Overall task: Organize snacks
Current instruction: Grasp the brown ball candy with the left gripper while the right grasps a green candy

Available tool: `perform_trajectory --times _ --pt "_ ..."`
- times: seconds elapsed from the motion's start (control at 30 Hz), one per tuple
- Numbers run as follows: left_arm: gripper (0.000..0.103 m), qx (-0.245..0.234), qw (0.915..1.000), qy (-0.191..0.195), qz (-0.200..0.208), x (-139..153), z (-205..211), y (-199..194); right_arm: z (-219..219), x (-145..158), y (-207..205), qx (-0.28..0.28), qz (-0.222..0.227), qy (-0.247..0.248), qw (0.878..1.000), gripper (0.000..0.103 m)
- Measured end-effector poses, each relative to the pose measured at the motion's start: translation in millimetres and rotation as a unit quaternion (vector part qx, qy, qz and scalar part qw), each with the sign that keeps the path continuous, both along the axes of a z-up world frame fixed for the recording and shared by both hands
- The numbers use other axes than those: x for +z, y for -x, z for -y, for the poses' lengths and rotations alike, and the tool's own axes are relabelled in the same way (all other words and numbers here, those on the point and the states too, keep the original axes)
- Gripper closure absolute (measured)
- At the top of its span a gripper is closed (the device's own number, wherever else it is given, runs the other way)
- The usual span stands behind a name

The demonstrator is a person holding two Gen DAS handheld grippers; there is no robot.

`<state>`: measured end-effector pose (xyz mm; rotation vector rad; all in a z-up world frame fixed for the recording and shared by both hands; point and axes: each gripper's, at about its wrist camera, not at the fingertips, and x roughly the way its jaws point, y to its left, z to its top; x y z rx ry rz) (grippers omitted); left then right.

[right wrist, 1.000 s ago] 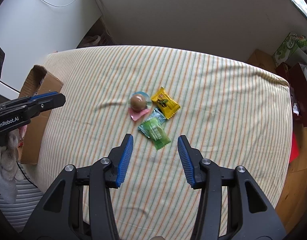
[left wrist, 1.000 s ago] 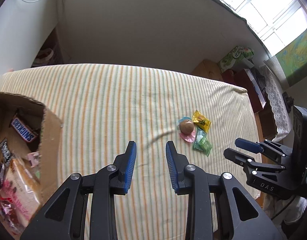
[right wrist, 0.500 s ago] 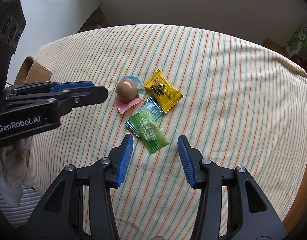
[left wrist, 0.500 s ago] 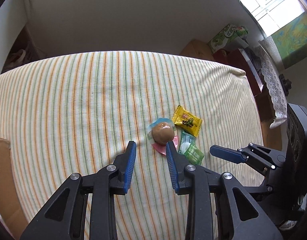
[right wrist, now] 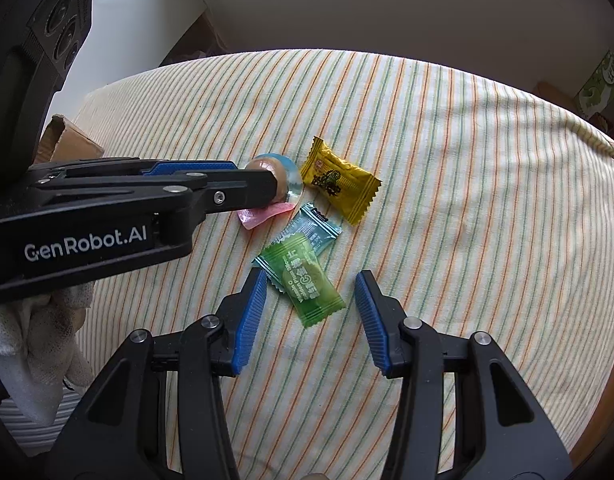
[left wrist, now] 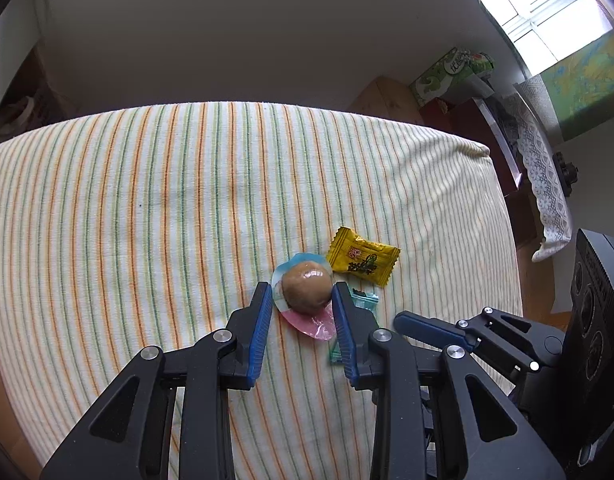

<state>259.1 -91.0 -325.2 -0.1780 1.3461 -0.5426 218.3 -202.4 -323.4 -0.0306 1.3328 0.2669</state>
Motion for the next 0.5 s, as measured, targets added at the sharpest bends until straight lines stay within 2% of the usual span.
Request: perform_trajectory --times 0.33,0.5 --pt "0.074 0.003 1.0 0.004 -0.004 -3 7 -7 -10 -4 -7 0.007 0.001 0.002 1.0 0.055" --pt "0.074 0.001 1.0 0.0 0.003 -2 8 -7 0 -4 -5 0.002 0.001 0.004 1.0 0.071"
